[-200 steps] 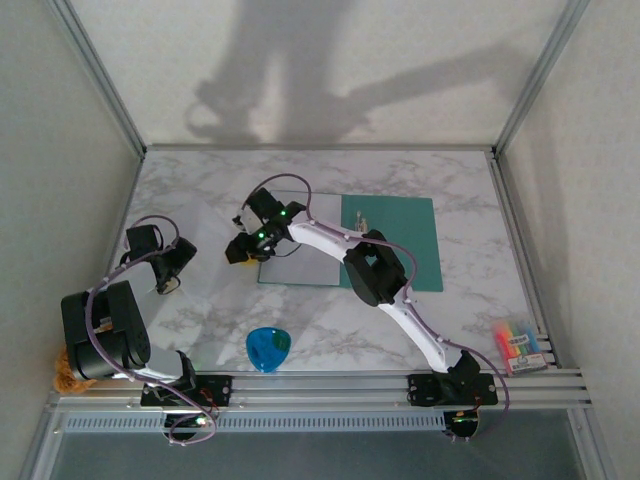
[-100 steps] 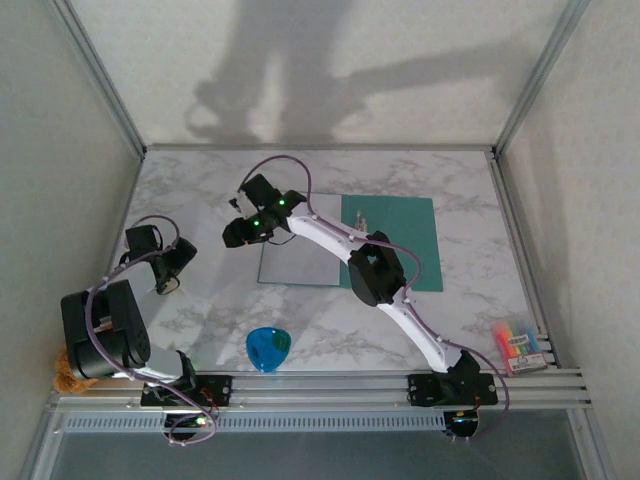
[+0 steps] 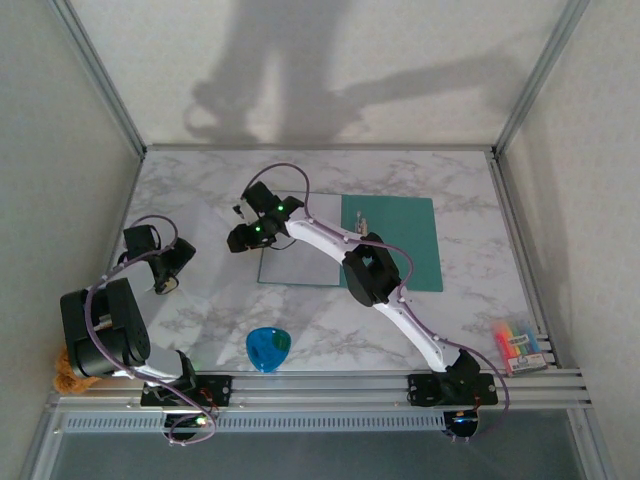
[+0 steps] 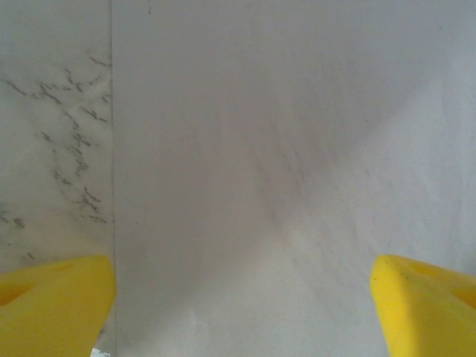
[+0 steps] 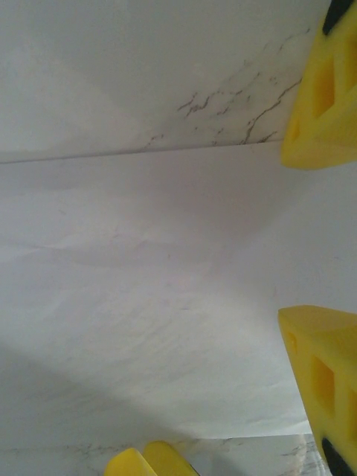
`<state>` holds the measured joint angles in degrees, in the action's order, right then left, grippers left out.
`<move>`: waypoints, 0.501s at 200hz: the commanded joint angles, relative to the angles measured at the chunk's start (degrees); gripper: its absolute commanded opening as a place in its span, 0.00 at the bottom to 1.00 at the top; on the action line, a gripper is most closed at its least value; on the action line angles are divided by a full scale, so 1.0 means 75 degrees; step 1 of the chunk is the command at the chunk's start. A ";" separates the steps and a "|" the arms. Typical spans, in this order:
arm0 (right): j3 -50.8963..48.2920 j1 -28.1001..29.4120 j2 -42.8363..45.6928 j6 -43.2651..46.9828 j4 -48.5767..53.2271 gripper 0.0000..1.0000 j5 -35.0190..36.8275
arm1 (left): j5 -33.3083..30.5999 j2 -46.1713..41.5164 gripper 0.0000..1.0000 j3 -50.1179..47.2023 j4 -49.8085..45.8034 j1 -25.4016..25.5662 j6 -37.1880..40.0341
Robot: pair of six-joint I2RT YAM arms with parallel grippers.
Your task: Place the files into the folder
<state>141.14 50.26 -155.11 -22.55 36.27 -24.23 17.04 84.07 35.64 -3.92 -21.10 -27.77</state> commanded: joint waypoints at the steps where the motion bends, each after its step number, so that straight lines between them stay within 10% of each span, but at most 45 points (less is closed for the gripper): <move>1: -0.0373 0.0142 -0.0112 -0.0217 0.0071 0.52 -0.0243 | 0.0529 0.0424 0.90 0.0018 0.0319 0.0005 0.0160; 100: -0.1116 0.0365 0.0167 -0.0672 -0.0404 0.51 -0.0784 | 0.0717 0.0308 0.92 -0.0062 0.0329 0.0025 0.0076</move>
<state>135.61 50.30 -153.01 -25.47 30.57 -26.17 17.41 84.12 35.81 -4.16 -21.10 -27.79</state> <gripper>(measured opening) 0.509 0.912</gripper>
